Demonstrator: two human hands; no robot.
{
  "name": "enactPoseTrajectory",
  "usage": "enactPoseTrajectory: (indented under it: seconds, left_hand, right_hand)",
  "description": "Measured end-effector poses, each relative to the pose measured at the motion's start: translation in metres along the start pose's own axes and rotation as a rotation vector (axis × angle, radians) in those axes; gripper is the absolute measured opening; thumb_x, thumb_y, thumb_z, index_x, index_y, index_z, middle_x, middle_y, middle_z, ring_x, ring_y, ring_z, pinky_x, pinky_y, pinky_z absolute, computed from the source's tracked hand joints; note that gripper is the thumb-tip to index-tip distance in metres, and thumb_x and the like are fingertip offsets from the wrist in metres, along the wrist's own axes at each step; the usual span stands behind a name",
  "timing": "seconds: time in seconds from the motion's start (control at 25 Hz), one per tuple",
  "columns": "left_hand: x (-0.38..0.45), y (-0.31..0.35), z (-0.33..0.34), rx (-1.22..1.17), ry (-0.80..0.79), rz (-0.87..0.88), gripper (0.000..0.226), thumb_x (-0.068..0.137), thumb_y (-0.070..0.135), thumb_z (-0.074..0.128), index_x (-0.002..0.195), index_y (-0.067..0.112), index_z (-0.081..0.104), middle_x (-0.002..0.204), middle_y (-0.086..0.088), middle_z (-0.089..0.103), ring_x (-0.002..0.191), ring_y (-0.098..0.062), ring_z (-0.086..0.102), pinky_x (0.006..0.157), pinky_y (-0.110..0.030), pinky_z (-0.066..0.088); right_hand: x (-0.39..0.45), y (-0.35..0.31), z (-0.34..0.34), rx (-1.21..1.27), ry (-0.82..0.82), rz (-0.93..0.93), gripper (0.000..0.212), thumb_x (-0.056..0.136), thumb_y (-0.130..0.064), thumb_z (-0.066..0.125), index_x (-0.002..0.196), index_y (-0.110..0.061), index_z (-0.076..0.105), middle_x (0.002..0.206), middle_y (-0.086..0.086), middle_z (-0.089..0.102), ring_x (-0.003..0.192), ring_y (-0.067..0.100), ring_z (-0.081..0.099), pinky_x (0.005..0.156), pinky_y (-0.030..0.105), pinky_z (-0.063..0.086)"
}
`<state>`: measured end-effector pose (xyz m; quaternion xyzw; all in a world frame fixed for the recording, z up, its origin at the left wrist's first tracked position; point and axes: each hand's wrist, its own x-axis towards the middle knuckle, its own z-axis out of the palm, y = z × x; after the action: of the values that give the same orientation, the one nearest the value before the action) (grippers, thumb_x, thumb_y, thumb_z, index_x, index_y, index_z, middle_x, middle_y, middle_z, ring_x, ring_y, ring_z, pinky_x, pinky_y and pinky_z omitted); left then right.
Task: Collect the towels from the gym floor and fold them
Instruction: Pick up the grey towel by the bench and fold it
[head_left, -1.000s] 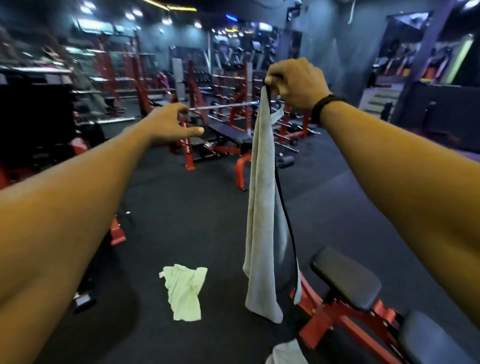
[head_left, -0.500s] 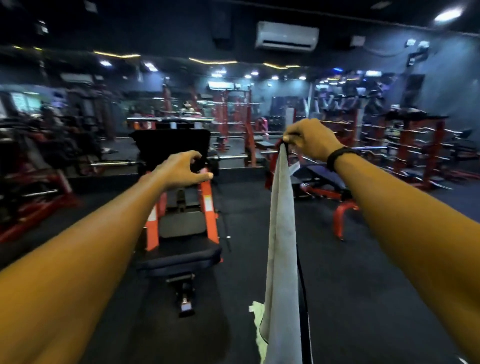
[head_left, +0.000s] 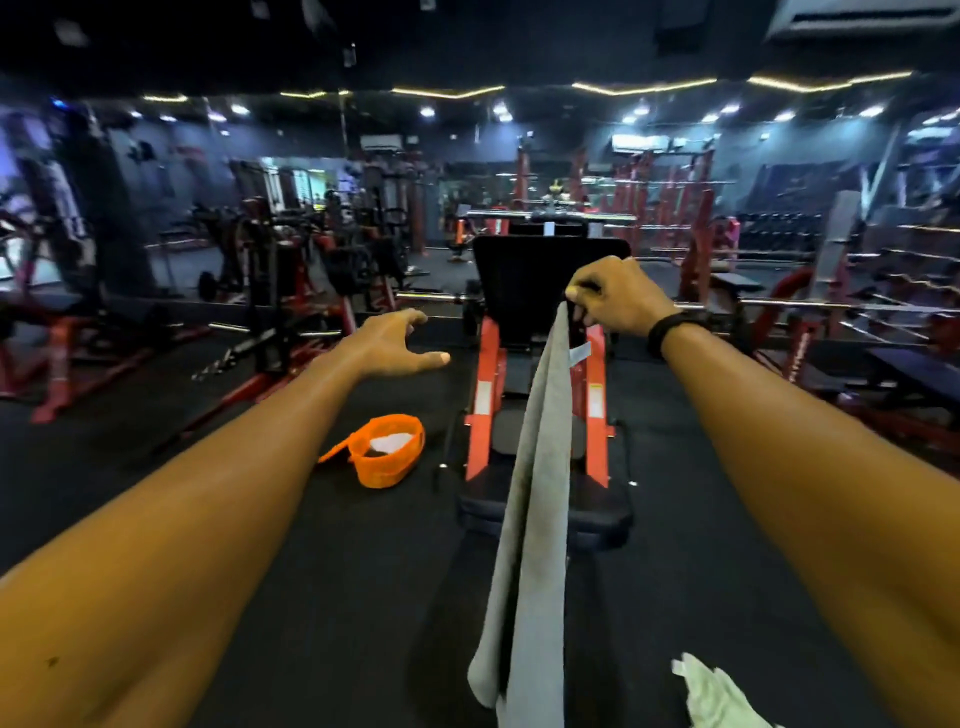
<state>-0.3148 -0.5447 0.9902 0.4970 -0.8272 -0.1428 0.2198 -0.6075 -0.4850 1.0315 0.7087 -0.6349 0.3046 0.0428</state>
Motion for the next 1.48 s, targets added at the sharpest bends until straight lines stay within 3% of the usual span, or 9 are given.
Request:
enactPoseTrajectory:
  seconds: [0.24,0.4,0.56,0.8,0.96,1.08,1.2,1.28,1.48]
  left_hand:
    - [0.077,-0.092,-0.037,0.067,0.081,-0.100,0.079,0.078,0.049,0.071,0.142,0.014,0.041,0.140,-0.010,0.049,0.126,-0.024,0.050,0.104,-0.036,0.041]
    - [0.149,-0.133,-0.071,0.091,0.119,-0.149,0.078,0.081,0.050,0.068,0.144,0.015,0.037,0.144,-0.009,0.045,0.127,-0.026,0.048,0.103,-0.037,0.040]
    - [0.209,-0.178,-0.085,0.077,0.156,-0.168,0.074,0.083,0.045,0.068,0.143,0.013,0.038,0.144,-0.010,0.045,0.128,-0.025,0.047,0.102,-0.034,0.038]
    - [0.293,-0.281,-0.087,0.062,0.150,-0.227,0.073,0.081,0.045,0.069,0.141,0.014,0.040,0.142,-0.010,0.047,0.129,-0.025,0.046,0.102,-0.034,0.038]
    - [0.363,-0.362,-0.094,0.023,0.176,-0.212,0.072,0.081,0.046,0.069,0.140,0.015,0.042,0.140,-0.010,0.049,0.127,-0.024,0.048,0.101,-0.034,0.039]
    - [0.434,-0.415,-0.103,-0.026,0.140,-0.160,0.068,0.082,0.046,0.068,0.139,0.018,0.044,0.139,-0.008,0.051,0.125,-0.022,0.050,0.098,-0.030,0.040]
    - [0.511,-0.453,-0.116,-0.087,0.118,-0.098,0.055,0.086,0.043,0.065,0.133,0.018,0.052,0.131,-0.007,0.056,0.119,-0.020,0.054,0.093,-0.028,0.041]
    - [0.557,-0.467,-0.122,-0.231,0.127,-0.047,0.046,0.090,0.037,0.061,0.131,0.016,0.055,0.126,-0.006,0.059,0.117,-0.020,0.056,0.094,-0.030,0.045]
    - [0.663,-0.481,-0.109,-0.588,0.005,0.049,0.042,0.090,0.032,0.062,0.129,0.017,0.055,0.121,0.001,0.061,0.112,-0.012,0.057,0.087,-0.031,0.051]
  right_hand:
    - [0.133,-0.018,0.093,0.267,-0.075,-0.111,0.022,0.097,-0.013,0.051,0.085,-0.002,0.066,0.072,0.008,0.069,0.070,0.019,0.071,0.050,0.023,0.057]
    - [0.235,-0.028,0.137,0.509,-0.214,-0.140,0.022,0.099,-0.013,0.047,0.084,-0.003,0.059,0.070,0.007,0.065,0.070,0.023,0.067,0.062,0.033,0.061]
    - [0.318,-0.048,0.190,0.711,-0.311,-0.100,0.025,0.101,-0.016,0.042,0.078,-0.012,0.050,0.085,0.014,0.059,0.083,0.028,0.064,0.078,0.047,0.057]
    - [0.422,-0.064,0.285,0.804,-0.375,-0.063,0.023,0.102,-0.019,0.039,0.081,-0.014,0.047,0.088,0.014,0.062,0.078,0.024,0.065,0.077,0.041,0.059]
    - [0.500,-0.065,0.350,0.762,-0.327,-0.081,0.021,0.101,-0.020,0.041,0.083,-0.013,0.049,0.086,0.017,0.056,0.078,0.028,0.059,0.077,0.047,0.054]
    - [0.568,-0.072,0.391,0.738,-0.293,-0.084,0.026,0.101,-0.020,0.044,0.076,-0.014,0.050,0.072,0.007,0.049,0.067,0.018,0.048,0.063,0.033,0.044]
    - [0.634,-0.081,0.417,0.739,-0.249,-0.095,0.027,0.101,-0.019,0.045,0.074,-0.013,0.052,0.070,0.004,0.049,0.063,0.010,0.047,0.059,0.023,0.039]
    - [0.670,-0.085,0.429,0.717,-0.223,-0.105,0.031,0.101,-0.015,0.044,0.071,-0.016,0.050,0.065,-0.003,0.045,0.052,-0.002,0.043,0.053,0.015,0.035]
    - [0.752,-0.075,0.479,0.689,-0.275,-0.191,0.020,0.099,-0.008,0.047,0.081,-0.007,0.057,0.066,-0.001,0.050,0.052,-0.004,0.049,0.053,0.011,0.039]
